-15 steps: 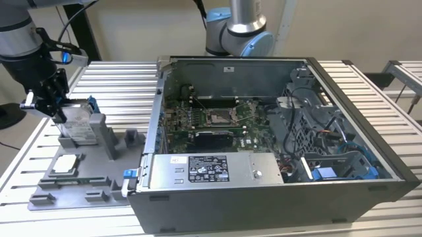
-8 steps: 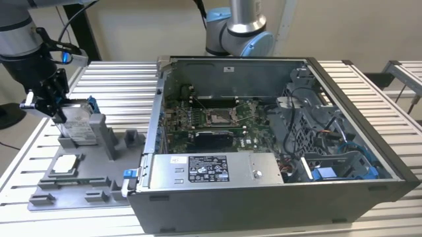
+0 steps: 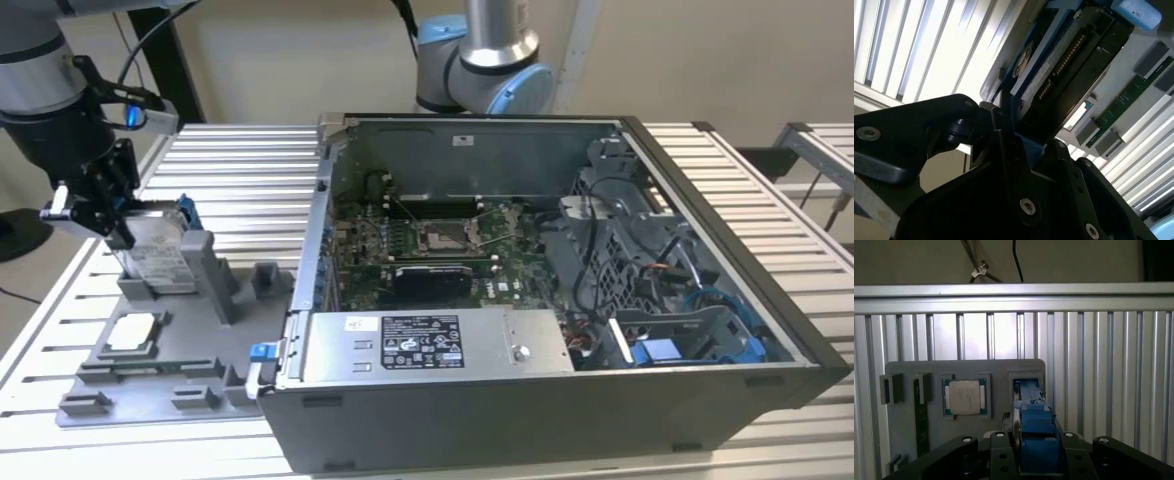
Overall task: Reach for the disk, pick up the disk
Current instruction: 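Pick up the disk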
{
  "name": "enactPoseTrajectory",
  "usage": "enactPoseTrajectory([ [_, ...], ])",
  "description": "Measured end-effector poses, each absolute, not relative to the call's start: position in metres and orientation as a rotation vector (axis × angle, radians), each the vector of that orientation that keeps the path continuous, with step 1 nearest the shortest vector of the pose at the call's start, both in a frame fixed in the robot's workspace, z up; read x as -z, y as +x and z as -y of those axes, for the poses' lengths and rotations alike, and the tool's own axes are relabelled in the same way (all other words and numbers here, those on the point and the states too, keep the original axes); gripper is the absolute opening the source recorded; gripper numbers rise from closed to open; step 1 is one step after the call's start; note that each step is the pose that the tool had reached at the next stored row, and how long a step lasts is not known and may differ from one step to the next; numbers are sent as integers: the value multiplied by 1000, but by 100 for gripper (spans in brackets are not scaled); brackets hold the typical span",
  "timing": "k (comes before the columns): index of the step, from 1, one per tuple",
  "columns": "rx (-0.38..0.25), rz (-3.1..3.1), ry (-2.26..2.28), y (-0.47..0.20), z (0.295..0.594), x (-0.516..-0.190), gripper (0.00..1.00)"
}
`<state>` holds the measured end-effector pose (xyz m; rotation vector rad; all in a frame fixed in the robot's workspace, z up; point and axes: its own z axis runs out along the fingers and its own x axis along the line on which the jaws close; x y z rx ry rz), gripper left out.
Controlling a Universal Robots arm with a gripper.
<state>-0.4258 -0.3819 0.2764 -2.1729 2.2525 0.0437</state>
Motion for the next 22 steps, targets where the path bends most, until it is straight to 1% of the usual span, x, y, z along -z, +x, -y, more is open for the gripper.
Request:
enactPoseTrajectory([
  [14, -44, -2254, -2174, -426, 382, -293, 0],
  [22, -44, -2254, -2174, -426, 382, -310, 0],
])
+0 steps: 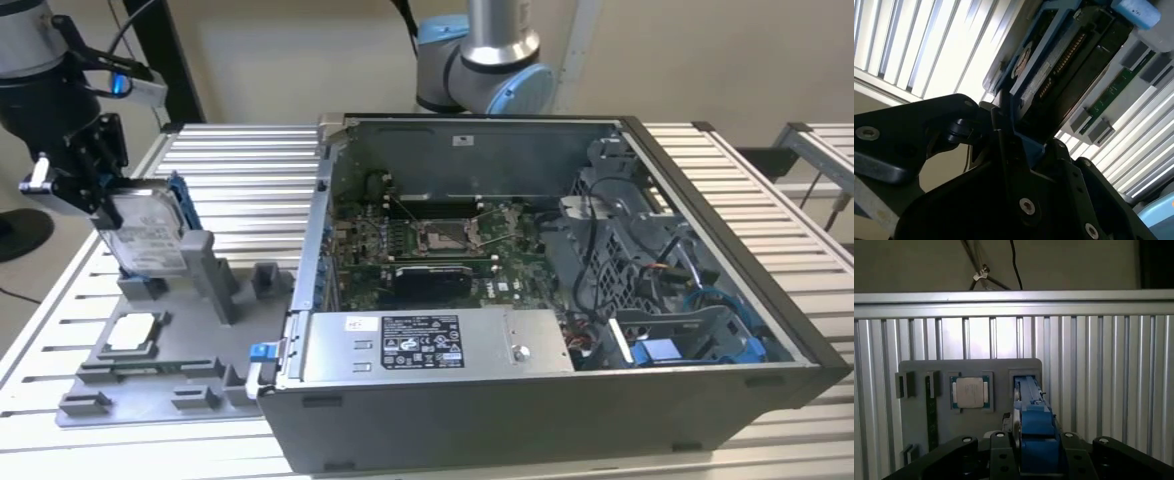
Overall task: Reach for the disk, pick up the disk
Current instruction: 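Pick up the disk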
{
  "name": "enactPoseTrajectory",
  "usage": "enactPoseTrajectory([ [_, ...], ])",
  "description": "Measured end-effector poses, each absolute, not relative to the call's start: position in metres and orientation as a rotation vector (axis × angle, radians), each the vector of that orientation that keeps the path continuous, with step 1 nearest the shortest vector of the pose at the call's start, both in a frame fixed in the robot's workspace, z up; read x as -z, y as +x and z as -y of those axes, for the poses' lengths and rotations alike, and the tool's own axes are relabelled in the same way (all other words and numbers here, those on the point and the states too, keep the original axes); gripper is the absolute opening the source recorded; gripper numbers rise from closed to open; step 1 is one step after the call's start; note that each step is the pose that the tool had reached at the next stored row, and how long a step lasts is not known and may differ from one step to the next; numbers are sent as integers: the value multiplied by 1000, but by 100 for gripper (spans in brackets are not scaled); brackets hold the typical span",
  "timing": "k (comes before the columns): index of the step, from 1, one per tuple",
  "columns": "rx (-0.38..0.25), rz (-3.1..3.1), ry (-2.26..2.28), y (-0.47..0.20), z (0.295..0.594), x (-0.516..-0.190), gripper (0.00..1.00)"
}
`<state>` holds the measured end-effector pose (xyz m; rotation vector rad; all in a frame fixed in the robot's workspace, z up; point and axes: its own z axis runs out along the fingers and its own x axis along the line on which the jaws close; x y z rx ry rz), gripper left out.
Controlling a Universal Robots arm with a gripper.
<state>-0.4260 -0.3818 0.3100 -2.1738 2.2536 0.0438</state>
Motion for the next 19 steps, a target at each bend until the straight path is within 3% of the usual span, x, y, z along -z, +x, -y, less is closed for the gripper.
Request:
enactPoseTrajectory([
  [19, -26, -2245, -2166, -427, 382, -350, 0],
])
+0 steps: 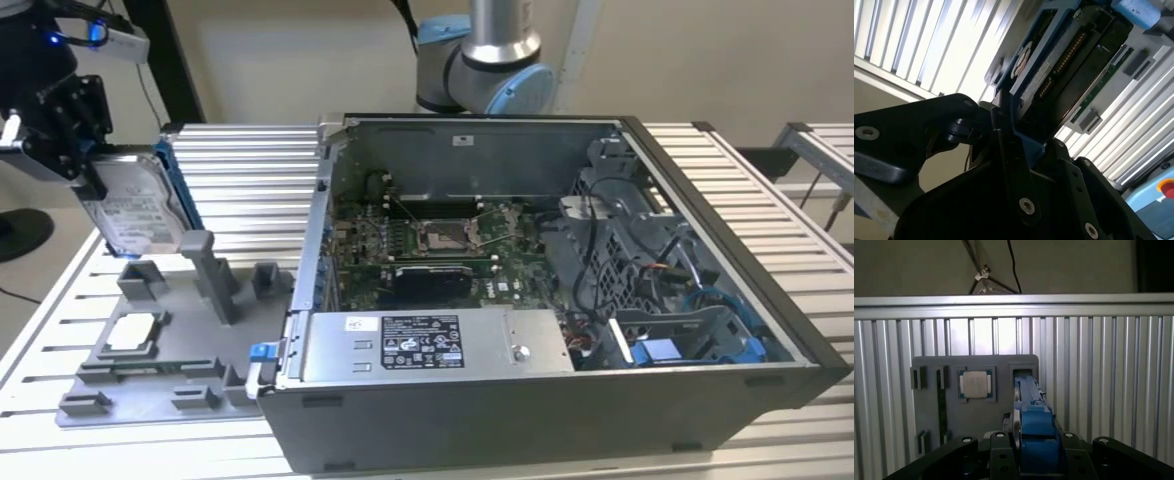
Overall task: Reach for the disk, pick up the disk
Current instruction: 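Pick up the disk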
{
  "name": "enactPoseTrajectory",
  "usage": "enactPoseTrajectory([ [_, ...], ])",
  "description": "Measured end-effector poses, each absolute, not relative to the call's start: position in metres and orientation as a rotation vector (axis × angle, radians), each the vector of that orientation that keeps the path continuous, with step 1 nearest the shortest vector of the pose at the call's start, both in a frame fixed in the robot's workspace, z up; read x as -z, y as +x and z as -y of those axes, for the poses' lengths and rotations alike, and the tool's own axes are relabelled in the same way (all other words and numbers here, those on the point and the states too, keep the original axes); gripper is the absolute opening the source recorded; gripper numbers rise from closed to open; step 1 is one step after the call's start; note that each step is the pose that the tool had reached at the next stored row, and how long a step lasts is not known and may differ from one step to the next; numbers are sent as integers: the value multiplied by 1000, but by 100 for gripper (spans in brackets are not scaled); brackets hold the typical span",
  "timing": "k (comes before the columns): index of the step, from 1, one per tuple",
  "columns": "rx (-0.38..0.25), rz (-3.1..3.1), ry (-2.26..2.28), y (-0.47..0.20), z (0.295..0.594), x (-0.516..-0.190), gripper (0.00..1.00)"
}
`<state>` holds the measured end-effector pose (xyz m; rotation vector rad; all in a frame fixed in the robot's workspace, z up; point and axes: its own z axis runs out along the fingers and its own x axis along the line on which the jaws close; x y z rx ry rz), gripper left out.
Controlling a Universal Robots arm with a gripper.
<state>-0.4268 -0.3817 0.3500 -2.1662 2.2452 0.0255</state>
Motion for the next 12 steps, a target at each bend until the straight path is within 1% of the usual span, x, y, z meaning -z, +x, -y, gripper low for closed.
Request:
enactPoseTrajectory([
  [12, -26, -2245, -2166, -427, 382, -380, 0],
])
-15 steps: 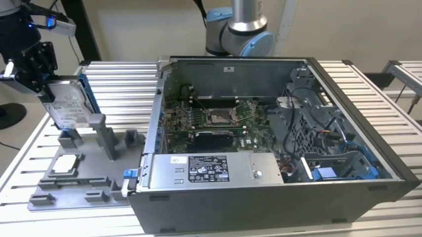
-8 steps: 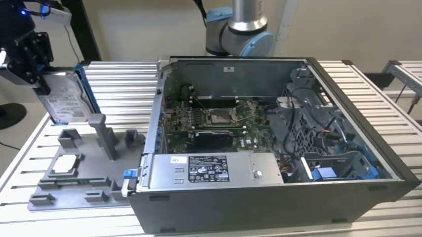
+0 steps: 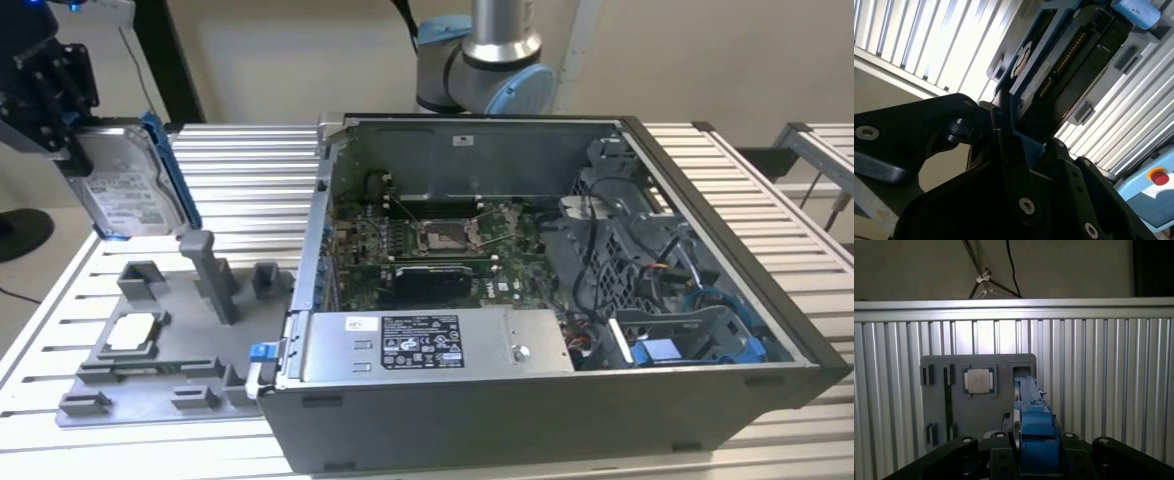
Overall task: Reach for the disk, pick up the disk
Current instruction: 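Pick up the disk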
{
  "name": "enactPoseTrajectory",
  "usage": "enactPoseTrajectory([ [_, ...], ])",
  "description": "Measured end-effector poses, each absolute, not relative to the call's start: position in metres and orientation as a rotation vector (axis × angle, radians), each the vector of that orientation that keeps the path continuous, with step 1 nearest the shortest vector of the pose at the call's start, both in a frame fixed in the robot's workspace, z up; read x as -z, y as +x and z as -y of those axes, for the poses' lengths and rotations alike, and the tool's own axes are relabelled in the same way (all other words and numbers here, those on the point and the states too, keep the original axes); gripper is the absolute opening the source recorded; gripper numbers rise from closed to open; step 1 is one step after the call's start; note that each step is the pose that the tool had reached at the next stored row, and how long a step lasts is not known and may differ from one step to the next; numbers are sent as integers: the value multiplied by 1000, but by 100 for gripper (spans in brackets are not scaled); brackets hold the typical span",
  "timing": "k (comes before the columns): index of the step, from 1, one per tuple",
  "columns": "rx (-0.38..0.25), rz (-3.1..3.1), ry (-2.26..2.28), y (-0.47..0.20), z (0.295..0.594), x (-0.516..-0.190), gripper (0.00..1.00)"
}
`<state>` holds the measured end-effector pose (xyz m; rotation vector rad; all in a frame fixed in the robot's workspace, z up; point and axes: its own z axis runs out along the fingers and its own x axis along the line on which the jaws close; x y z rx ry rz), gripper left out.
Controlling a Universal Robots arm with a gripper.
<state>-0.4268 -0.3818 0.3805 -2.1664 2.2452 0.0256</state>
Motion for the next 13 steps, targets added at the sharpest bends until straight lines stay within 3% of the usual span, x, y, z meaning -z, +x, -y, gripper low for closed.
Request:
enactPoseTrajectory([
  [13, -26, -2245, -2167, -427, 382, -418, 0],
])
